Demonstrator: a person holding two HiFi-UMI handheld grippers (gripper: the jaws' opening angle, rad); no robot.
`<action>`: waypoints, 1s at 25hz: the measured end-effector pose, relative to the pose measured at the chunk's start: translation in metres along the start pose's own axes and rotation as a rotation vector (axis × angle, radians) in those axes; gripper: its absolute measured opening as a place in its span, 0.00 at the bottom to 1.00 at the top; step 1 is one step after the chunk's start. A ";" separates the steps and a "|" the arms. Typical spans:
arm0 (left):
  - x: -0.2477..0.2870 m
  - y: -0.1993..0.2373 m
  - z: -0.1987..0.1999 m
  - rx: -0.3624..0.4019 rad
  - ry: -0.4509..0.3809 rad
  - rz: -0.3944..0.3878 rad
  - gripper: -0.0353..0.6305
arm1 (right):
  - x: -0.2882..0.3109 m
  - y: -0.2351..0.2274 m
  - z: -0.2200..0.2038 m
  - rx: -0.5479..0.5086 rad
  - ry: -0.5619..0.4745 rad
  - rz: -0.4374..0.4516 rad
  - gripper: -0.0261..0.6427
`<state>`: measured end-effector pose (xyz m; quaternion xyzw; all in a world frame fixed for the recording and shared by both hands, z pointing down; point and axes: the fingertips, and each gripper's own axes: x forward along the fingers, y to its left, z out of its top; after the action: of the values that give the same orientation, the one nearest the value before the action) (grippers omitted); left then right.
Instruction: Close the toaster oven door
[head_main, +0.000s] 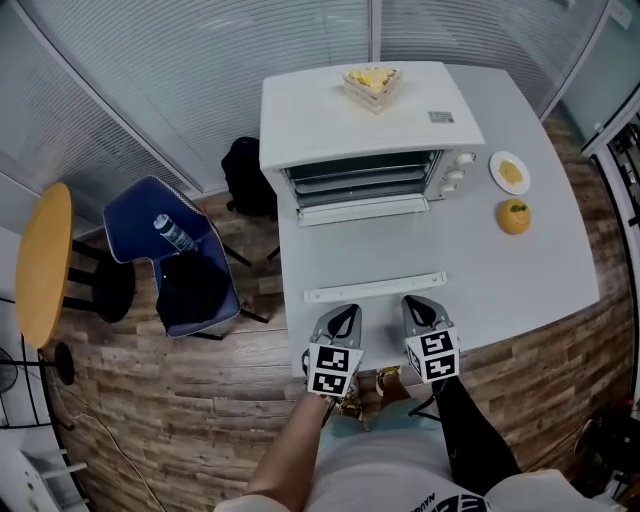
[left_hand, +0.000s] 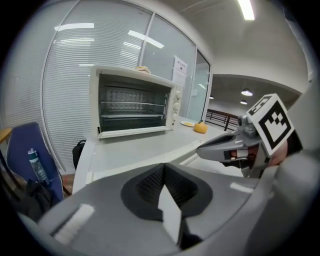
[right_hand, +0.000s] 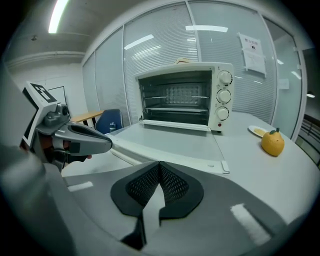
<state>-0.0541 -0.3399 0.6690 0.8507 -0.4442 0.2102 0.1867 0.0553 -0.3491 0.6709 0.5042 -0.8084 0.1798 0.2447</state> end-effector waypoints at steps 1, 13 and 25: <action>0.002 0.001 -0.003 -0.007 0.009 0.006 0.14 | 0.002 -0.001 -0.004 0.004 0.011 0.002 0.04; 0.023 0.028 -0.026 -0.104 0.089 0.131 0.14 | 0.028 -0.019 -0.022 0.023 0.069 0.005 0.04; 0.022 0.037 -0.011 -0.102 0.026 0.207 0.14 | 0.021 -0.020 -0.008 -0.016 0.024 0.000 0.04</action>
<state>-0.0757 -0.3690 0.6951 0.7870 -0.5371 0.2164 0.2130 0.0671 -0.3688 0.6908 0.4998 -0.8070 0.1792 0.2585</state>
